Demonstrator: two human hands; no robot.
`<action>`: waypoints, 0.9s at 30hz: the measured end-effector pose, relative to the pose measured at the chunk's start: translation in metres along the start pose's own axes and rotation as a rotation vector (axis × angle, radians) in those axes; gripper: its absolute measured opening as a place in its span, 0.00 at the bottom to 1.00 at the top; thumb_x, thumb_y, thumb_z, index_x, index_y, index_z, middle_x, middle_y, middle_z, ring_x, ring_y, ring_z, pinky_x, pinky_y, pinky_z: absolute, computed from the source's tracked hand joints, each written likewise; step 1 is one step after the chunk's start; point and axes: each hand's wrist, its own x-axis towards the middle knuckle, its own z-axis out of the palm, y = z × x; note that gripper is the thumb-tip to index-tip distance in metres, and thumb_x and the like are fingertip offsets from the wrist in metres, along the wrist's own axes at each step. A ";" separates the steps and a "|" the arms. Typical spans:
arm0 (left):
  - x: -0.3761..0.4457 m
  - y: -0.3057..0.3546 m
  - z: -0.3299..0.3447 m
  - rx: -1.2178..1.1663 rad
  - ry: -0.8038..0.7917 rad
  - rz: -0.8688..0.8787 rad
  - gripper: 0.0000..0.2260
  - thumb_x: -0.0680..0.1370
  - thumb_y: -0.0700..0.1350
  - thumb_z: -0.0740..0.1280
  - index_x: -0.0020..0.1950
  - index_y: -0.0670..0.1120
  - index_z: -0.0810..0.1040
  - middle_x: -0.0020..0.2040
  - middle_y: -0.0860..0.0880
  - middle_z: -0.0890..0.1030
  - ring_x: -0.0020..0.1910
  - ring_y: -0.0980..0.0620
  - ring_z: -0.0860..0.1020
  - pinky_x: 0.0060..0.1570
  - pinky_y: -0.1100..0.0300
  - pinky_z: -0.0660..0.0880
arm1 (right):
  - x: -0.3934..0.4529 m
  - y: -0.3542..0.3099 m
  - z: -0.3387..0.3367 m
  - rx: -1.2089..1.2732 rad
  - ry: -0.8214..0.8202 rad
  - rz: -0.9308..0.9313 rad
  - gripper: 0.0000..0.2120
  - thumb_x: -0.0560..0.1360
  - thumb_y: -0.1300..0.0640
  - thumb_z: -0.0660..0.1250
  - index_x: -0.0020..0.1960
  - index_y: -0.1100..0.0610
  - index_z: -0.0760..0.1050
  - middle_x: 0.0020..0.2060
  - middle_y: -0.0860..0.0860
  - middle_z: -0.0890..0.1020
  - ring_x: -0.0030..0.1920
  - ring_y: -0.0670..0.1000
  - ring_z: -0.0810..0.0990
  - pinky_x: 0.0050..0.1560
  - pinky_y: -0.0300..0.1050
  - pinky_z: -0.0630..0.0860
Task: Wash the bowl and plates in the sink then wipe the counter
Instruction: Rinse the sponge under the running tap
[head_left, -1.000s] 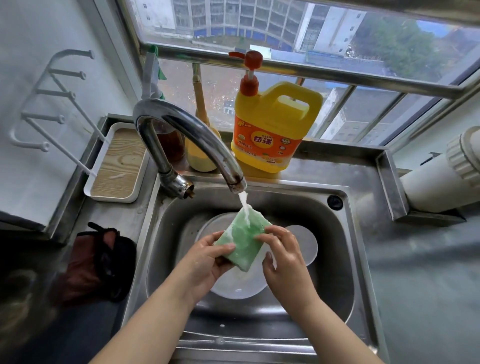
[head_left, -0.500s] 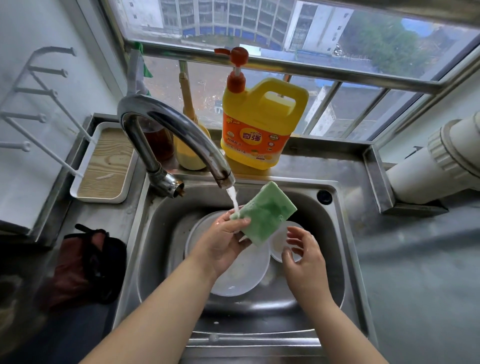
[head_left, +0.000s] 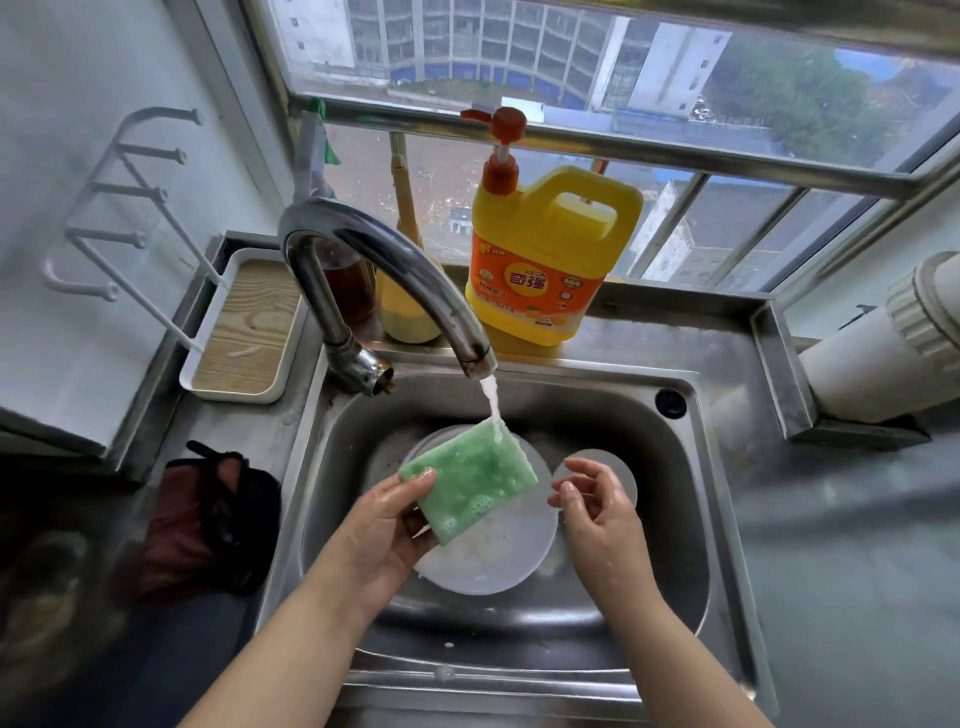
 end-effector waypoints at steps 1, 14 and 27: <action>-0.001 0.002 -0.003 -0.011 0.008 0.009 0.07 0.75 0.39 0.64 0.51 0.41 0.79 0.42 0.43 0.84 0.40 0.49 0.82 0.37 0.59 0.81 | 0.000 0.000 0.002 0.006 -0.022 0.008 0.08 0.79 0.61 0.62 0.55 0.51 0.73 0.43 0.48 0.81 0.44 0.44 0.81 0.48 0.38 0.77; 0.021 0.019 0.029 -0.240 -0.004 -0.004 0.09 0.79 0.42 0.60 0.53 0.41 0.78 0.40 0.44 0.84 0.44 0.47 0.79 0.49 0.52 0.75 | -0.001 0.003 -0.004 -0.004 -0.043 0.065 0.07 0.79 0.61 0.62 0.53 0.51 0.74 0.44 0.50 0.82 0.41 0.41 0.81 0.44 0.37 0.77; 0.022 0.010 0.059 -0.138 -0.088 -0.083 0.11 0.79 0.42 0.60 0.58 0.41 0.77 0.45 0.43 0.83 0.46 0.47 0.80 0.49 0.52 0.78 | -0.002 0.010 -0.020 0.027 0.029 0.068 0.08 0.79 0.62 0.62 0.50 0.50 0.75 0.40 0.51 0.83 0.40 0.45 0.83 0.49 0.45 0.79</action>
